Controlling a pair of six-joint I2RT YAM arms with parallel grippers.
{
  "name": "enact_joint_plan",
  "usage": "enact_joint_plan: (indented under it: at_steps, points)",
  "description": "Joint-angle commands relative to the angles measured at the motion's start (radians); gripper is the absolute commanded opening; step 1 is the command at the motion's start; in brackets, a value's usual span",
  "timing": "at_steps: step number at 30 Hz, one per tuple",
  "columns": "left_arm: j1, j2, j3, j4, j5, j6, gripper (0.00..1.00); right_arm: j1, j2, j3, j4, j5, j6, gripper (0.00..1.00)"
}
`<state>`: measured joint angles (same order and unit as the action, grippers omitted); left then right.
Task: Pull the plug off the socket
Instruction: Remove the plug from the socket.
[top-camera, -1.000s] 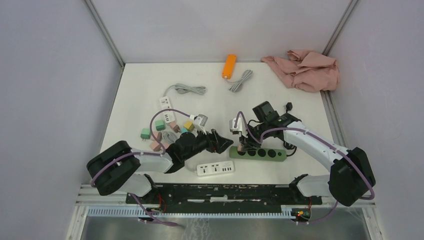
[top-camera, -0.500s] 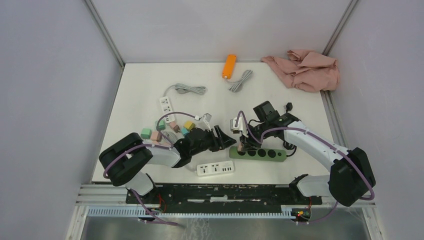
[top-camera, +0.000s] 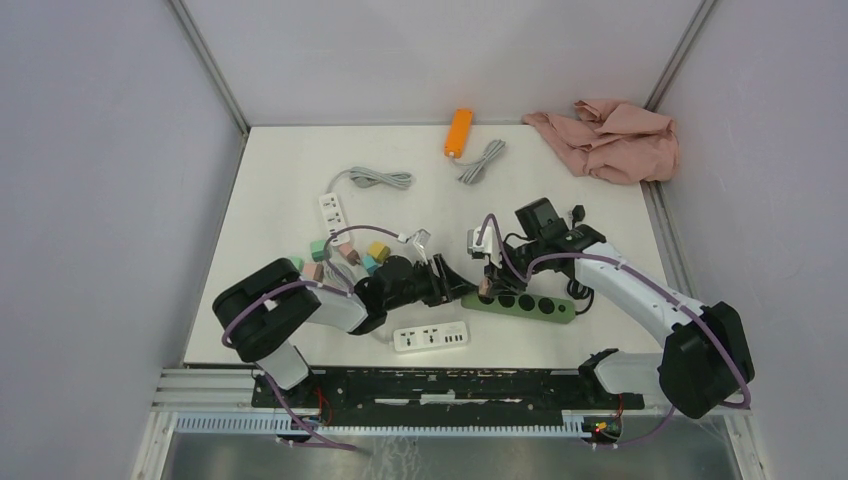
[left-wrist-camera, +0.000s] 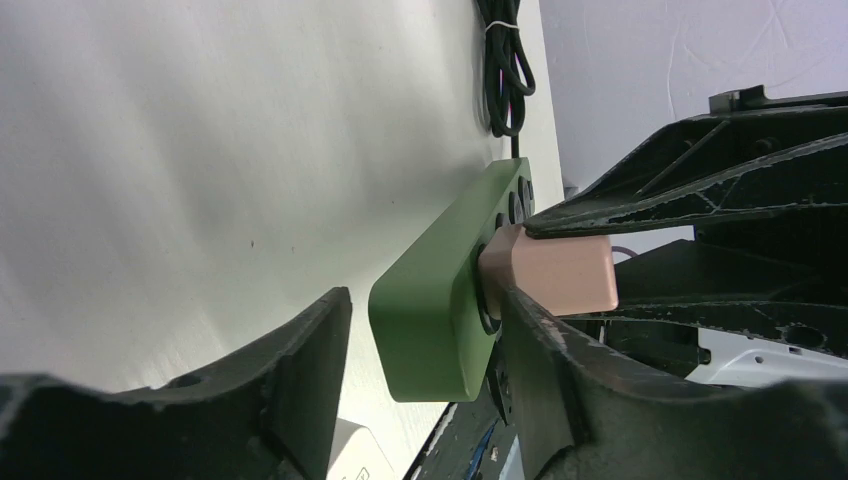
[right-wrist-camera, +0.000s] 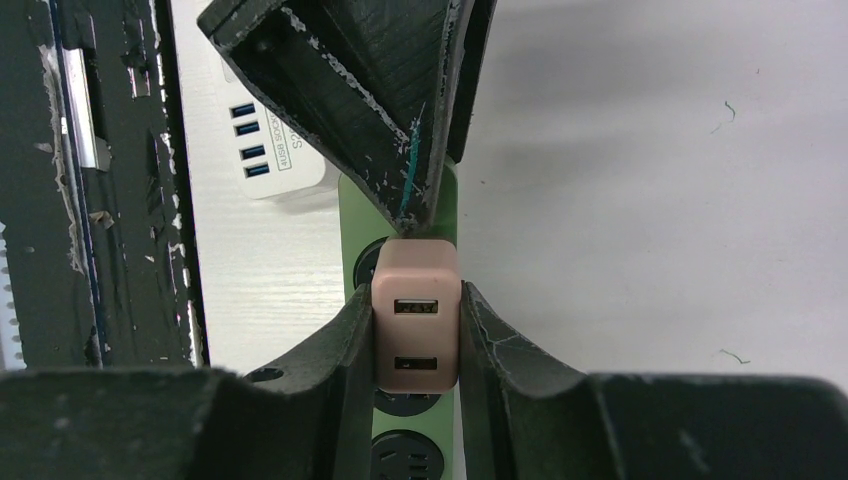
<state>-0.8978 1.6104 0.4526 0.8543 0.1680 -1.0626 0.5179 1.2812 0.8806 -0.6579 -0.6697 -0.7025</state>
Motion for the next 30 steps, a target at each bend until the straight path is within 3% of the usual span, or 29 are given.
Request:
enact_joint_plan:
  at_steps: [1, 5, 8, 10, 15, 21, 25, 30]
  points:
    - [0.004, 0.041, 0.038, 0.106, 0.063, -0.044, 0.61, -0.008, -0.034, 0.043, 0.032, -0.014, 0.039, 0.00]
    - [0.004, 0.053, 0.045, 0.099, 0.063, -0.039, 0.48, -0.010, -0.034, 0.040, 0.039, 0.003, 0.044, 0.00]
    - [0.006, 0.061, 0.060, 0.065, 0.056, -0.019, 0.18, -0.009, -0.034, 0.039, 0.037, -0.008, 0.043, 0.00]
    - [0.009, 0.070, 0.067, 0.060, 0.060, -0.011, 0.04, -0.010, -0.034, 0.039, 0.038, -0.007, 0.043, 0.00]
    - [0.008, 0.065, 0.074, -0.025, 0.005, 0.029, 0.03, -0.009, -0.038, 0.037, 0.038, 0.016, 0.041, 0.00]
    - [-0.003, 0.072, 0.108, -0.127, -0.061, 0.076, 0.03, 0.005, -0.028, 0.025, 0.063, -0.098, 0.071, 0.00]
    - [-0.008, 0.094, 0.128, -0.128, -0.055, 0.085, 0.03, 0.006, -0.016, 0.024, 0.149, 0.026, 0.171, 0.00]
    - [-0.003, 0.076, 0.097, -0.119, -0.084, 0.088, 0.03, -0.061, -0.057, 0.018, 0.135, 0.103, 0.137, 0.00]
